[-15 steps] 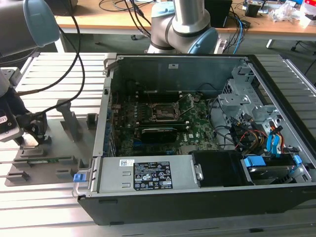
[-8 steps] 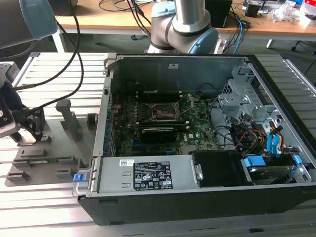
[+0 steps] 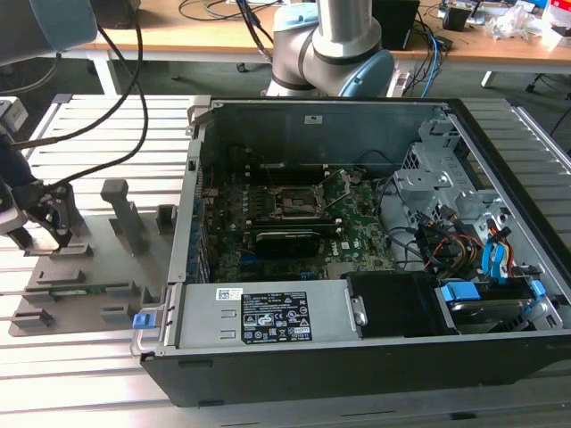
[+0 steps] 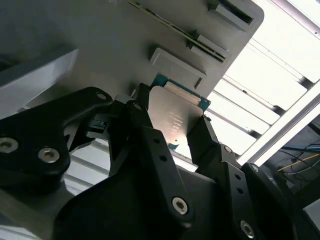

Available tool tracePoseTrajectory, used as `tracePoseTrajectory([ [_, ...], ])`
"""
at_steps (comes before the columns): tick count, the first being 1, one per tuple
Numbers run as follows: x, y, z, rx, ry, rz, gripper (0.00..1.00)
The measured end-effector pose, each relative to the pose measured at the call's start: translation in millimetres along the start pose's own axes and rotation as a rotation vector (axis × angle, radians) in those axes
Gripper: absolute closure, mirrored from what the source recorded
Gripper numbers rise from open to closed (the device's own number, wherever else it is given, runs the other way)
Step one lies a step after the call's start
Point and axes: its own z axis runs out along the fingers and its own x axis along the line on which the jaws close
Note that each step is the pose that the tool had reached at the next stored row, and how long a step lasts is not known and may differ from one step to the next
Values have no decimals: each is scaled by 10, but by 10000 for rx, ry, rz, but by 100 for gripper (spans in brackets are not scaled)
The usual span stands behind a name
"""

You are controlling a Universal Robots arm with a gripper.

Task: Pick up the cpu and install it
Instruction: 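Pick up the cpu and move it towards the insertion slot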

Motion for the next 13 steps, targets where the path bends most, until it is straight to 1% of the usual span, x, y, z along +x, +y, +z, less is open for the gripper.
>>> tracePoseTrajectory([
  [1,-1,0,-45,0,1,0,45],
  [3,-2,0,-87,0,0,0,45],
  [4,-3,0,-127,0,0,0,45],
  [7,-4,0,-195,0,0,0,45],
  [10,-5,0,-245,0,0,0,45],
  [13,-7,0,-324,0,0,0,45],
])
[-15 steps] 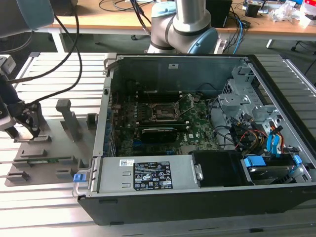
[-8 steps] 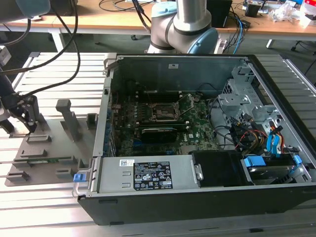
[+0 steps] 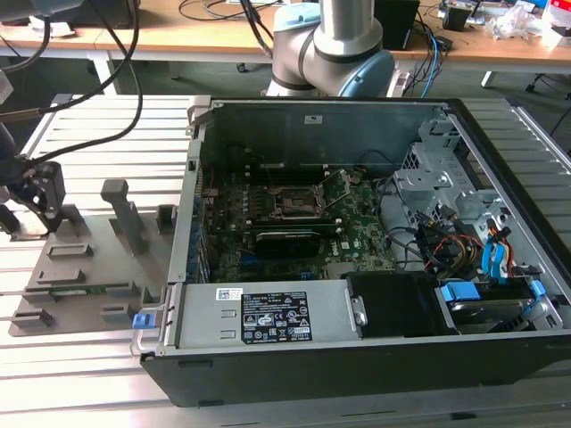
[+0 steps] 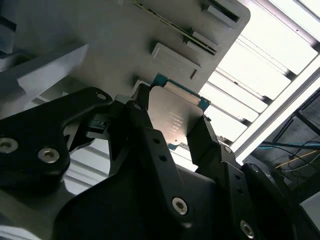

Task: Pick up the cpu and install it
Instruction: 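Pick up the cpu and move it towards the insertion slot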

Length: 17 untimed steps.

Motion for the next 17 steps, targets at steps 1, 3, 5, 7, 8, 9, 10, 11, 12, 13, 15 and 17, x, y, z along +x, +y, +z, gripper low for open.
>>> tracePoseTrajectory([
  [1,-1,0,-17,0,0,0,45],
  [3,-1,0,-57,0,0,0,45],
  [5,-3,0,-124,0,0,0,45],
  [7,-3,0,-169,0,0,0,45],
  [8,-4,0,-196,0,0,0,45],
  [9,-4,0,-215,0,0,0,45],
  [10,-5,0,-227,0,0,0,45],
  [11,-5,0,-242,0,0,0,45],
  [12,-5,0,-260,0,-1,0,45],
  [13,-6,0,-299,0,0,0,45],
  [15,-8,0,-390,-1,0,-1,45],
  [17,-10,11,-454,-1,-1,0,45],
])
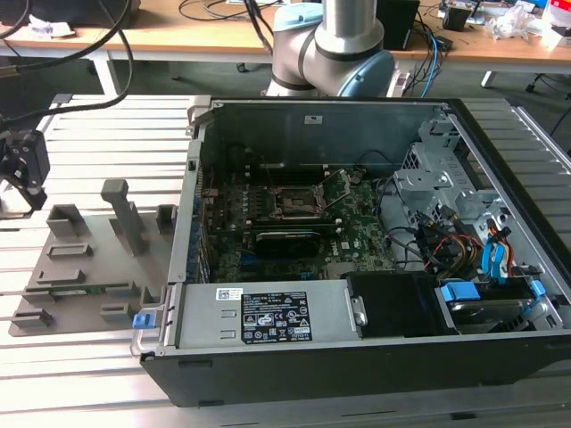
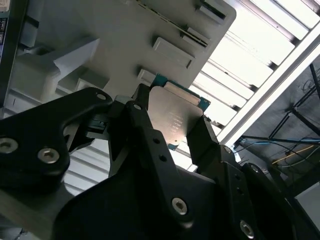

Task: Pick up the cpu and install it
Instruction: 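Pick up the cpu and move it towards the insertion slot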

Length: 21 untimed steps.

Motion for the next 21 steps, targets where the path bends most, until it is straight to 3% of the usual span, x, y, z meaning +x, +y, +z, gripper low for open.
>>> tracePoseTrajectory([
  [7,-11,104,-283,0,6,-1,45],
  [9,-15,134,-396,0,7,-1,45],
  [13,-19,166,-525,0,7,-1,45],
  [18,-27,206,-766,1,9,-1,45],
  [21,-27,208,-793,-2,6,0,45],
])
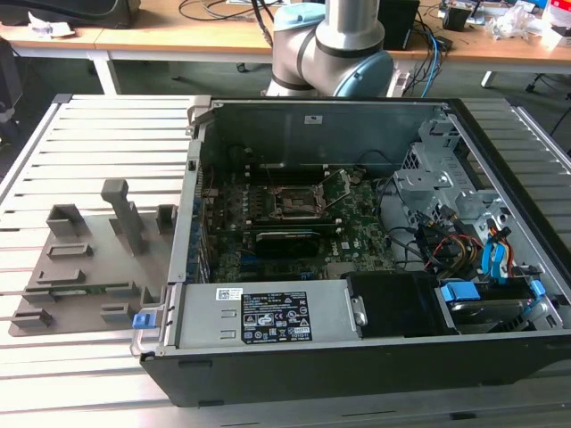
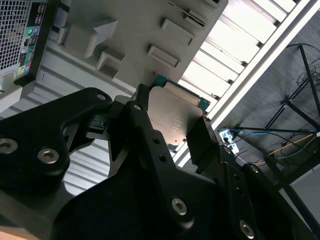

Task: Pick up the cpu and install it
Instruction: 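Pick up the cpu and move it towards the insertion slot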

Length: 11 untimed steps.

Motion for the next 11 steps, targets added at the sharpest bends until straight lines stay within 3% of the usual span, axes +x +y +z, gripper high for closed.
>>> tracePoseTrajectory([
  [4,-14,1,-8,4,6,-1,45],
  [7,-89,-1,-4,6,3,0,45],
  [11,-259,-5,0,7,6,-1,45],
])
